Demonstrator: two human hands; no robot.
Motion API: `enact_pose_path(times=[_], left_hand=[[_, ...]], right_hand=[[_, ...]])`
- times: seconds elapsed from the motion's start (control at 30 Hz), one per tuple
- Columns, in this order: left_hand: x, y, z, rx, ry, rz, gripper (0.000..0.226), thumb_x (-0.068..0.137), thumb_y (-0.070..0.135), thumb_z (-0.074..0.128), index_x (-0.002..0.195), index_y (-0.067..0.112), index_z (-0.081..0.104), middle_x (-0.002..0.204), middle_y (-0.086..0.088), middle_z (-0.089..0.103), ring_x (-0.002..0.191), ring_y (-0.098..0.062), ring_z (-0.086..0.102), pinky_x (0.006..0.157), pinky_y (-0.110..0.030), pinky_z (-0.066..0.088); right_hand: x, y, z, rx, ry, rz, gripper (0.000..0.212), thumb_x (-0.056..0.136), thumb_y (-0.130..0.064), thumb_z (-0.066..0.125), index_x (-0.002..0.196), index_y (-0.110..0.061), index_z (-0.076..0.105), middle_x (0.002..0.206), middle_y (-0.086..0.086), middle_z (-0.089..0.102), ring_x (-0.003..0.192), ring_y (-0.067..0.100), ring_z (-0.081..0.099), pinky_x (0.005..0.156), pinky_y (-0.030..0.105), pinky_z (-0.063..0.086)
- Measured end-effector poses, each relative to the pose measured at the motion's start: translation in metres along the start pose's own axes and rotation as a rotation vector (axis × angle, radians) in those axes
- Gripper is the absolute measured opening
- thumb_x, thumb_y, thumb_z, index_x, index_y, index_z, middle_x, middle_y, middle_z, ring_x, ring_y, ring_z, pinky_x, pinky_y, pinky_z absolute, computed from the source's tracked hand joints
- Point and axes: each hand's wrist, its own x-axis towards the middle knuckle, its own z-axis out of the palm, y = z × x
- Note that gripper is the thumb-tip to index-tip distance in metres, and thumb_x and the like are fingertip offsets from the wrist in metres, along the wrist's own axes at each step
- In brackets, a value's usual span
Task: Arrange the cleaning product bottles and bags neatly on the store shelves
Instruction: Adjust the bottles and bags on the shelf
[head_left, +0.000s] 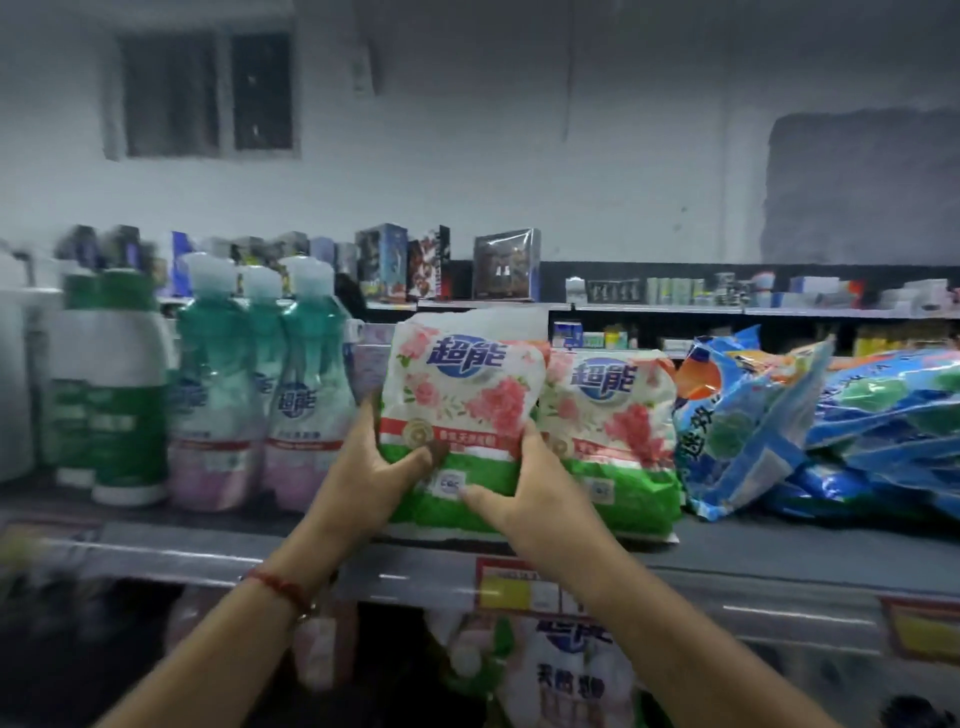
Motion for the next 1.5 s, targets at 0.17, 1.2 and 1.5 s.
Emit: enact_pose_path(times=[0.17, 1.2, 1.5], left_hand=[[0.008, -0.018, -0.007, 0.385, -0.039, -0.094, 0.076, 0.087, 0.049, 0.070, 0.149, 0.026, 0.033, 0.128, 0.011, 0.064, 0.108, -0.001, 0.063, 0.090, -0.016, 0.047], [-0.121, 0.035, -0.453, 1.549, -0.163, -0.368, 0.073, 0.094, 0.071, 0.043, 0.155, 0.032, 0.031, 0.158, -0.005, 0.035, 0.143, -0.027, 0.038, 0.114, -0.042, 0.038], [-0.152, 0.024, -0.627, 1.558, -0.039, -0.591, 0.075, 0.093, 0.073, 0.042, 0.156, 0.035, 0.028, 0.159, 0.001, 0.035, 0.142, -0.023, 0.039, 0.109, -0.043, 0.043]], right_hand=[[0.006, -0.003, 0.024, -0.463, 0.053, -0.020, 0.096, 0.096, -0.051, 0.058, 0.161, -0.015, -0.003, 0.147, 0.004, 0.039, 0.132, 0.023, 0.044, 0.103, 0.035, 0.047], [0.011, -0.237, 0.311, -0.550, -0.411, -0.500, 0.080, 0.091, -0.053, 0.065, 0.158, -0.030, 0.027, 0.163, -0.006, 0.030, 0.149, 0.014, 0.029, 0.121, 0.030, 0.026], [0.041, -0.337, 0.466, -0.422, -0.547, -0.541, 0.079, 0.090, -0.052, 0.068, 0.156, -0.032, 0.031, 0.162, -0.008, 0.033, 0.146, 0.013, 0.034, 0.119, 0.034, 0.032]])
